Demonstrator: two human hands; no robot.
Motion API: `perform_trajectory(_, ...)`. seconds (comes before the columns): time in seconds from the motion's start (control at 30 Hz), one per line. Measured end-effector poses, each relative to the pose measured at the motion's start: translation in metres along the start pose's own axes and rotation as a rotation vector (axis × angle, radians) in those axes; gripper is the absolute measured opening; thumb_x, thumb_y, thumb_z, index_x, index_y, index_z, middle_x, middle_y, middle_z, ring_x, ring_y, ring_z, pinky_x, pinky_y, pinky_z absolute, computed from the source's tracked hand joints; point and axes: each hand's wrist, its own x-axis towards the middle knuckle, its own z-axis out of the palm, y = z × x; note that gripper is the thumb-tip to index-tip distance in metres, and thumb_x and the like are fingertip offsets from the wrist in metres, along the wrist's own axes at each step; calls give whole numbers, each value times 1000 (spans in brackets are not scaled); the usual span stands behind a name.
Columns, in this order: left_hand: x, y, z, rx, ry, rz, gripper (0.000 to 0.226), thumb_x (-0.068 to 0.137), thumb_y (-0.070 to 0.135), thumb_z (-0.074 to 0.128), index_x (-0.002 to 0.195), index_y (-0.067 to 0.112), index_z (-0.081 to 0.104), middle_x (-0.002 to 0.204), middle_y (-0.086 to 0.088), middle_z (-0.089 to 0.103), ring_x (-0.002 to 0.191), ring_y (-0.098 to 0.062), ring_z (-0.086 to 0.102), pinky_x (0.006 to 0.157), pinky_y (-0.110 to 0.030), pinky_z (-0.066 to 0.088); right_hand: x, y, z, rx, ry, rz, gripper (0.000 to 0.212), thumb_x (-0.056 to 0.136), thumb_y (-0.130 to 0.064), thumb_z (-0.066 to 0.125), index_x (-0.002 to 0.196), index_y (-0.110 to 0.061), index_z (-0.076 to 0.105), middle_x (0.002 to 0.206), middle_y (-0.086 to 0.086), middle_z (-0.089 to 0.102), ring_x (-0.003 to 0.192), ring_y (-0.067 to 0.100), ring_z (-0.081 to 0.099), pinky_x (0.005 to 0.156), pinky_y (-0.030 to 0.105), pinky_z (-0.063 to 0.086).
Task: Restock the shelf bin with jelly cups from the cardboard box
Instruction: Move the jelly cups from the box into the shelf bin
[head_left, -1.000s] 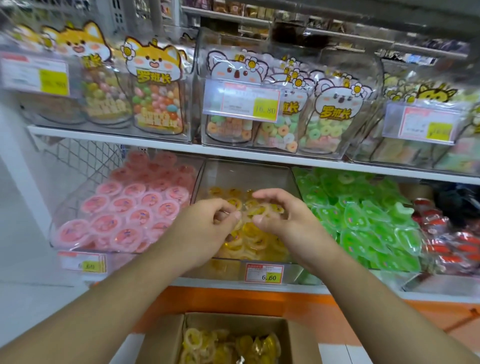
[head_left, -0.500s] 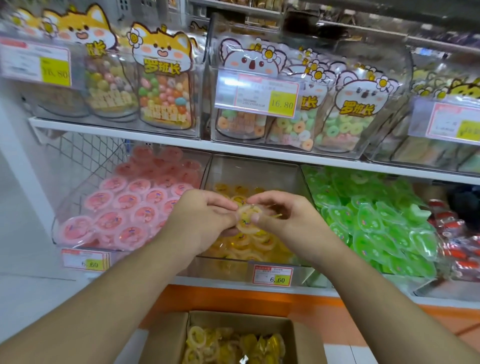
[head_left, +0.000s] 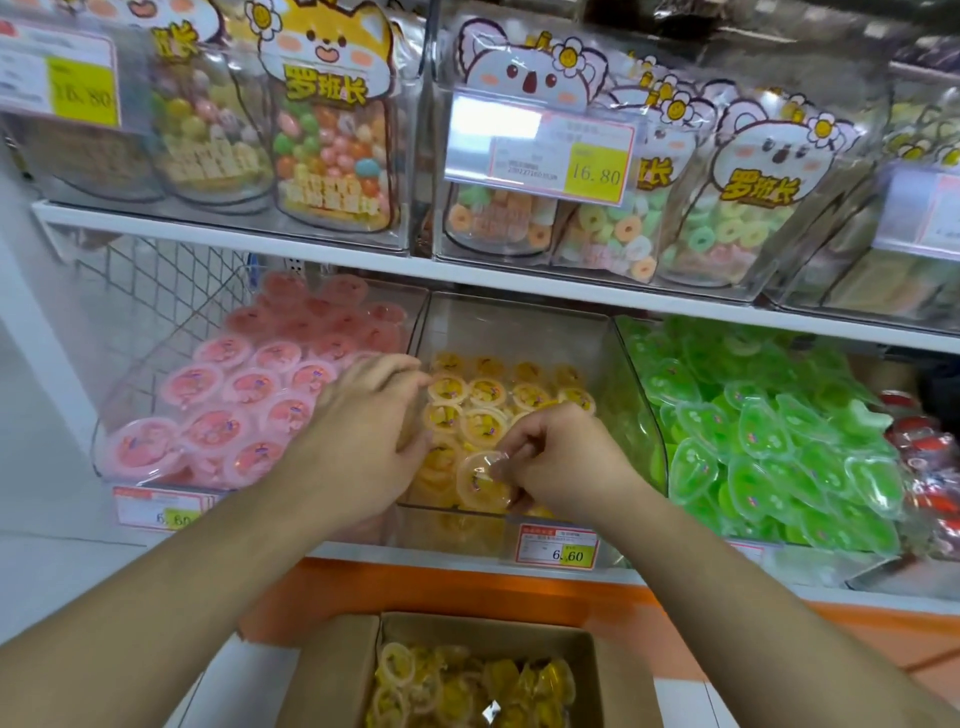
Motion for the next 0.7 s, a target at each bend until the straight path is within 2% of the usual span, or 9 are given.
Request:
perform_trajectory(0.07, -1, -3, 2, 24, -3, 10, 51, 94, 34, 67, 142, 22, 56, 149, 9, 44, 144, -18, 32, 120, -43, 27, 2, -2, 7, -19, -9, 26, 17, 87, -6, 83, 72, -12, 76, 62, 10, 73, 57, 26, 75, 61, 45, 66)
perform_trajectory(0.13, 0, -4, 3, 32, 1, 9, 51, 95, 35, 67, 143, 23, 55, 150, 11, 41, 143, -16, 27, 119, -40, 24, 5, -2, 13, -64, 4, 53, 18, 85, -8, 85, 70, -14, 78, 62, 8, 73, 55, 23, 75, 52, 32, 62)
perform_trajectory(0.2, 0, -5, 4, 28, 6, 7, 50, 95, 35, 67, 143, 24, 56, 150, 12, 39, 142, -15, 24, 118, -40, 22, 6, -2, 18, -136, 2, 71, 17, 85, -11, 84, 70, -18, 79, 60, 4, 73, 50, 15, 72, 42, 19, 49)
perform_trajectory(0.27, 0, -6, 6, 13, 12, 6, 49, 94, 35, 68, 141, 25, 58, 149, 12, 39, 141, -16, 25, 117, -42, 23, 7, 0, 20, -177, -2, 89, 16, 86, -13, 82, 72, -20, 79, 61, 5, 74, 48, 13, 71, 39, 14, 42)
perform_trajectory(0.5, 1, -9, 9, 12, 6, 5, 47, 94, 39, 67, 139, 30, 56, 150, 14, 33, 141, -16, 22, 117, -42, 22, 13, 2, 21, -268, 30, 72, 14, 79, -23, 90, 73, -28, 78, 76, -4, 74, 58, 15, 73, 49, 23, 52)
perform_trajectory(0.63, 0, -8, 9, 16, -1, 9, 47, 94, 41, 66, 139, 30, 56, 151, 13, 31, 143, -17, 21, 117, -43, 21, 11, 2, 19, -289, 30, 22, 12, 76, -32, 92, 75, -33, 80, 77, -11, 73, 58, 10, 72, 52, 24, 57)
perform_trajectory(0.7, 0, -8, 9, 14, -4, 10, 47, 94, 40, 66, 139, 30, 56, 152, 13, 31, 143, -17, 22, 118, -44, 22, 9, 1, 15, -312, 39, 6, 11, 77, -34, 91, 73, -35, 81, 74, -11, 74, 60, 9, 73, 60, 32, 64)
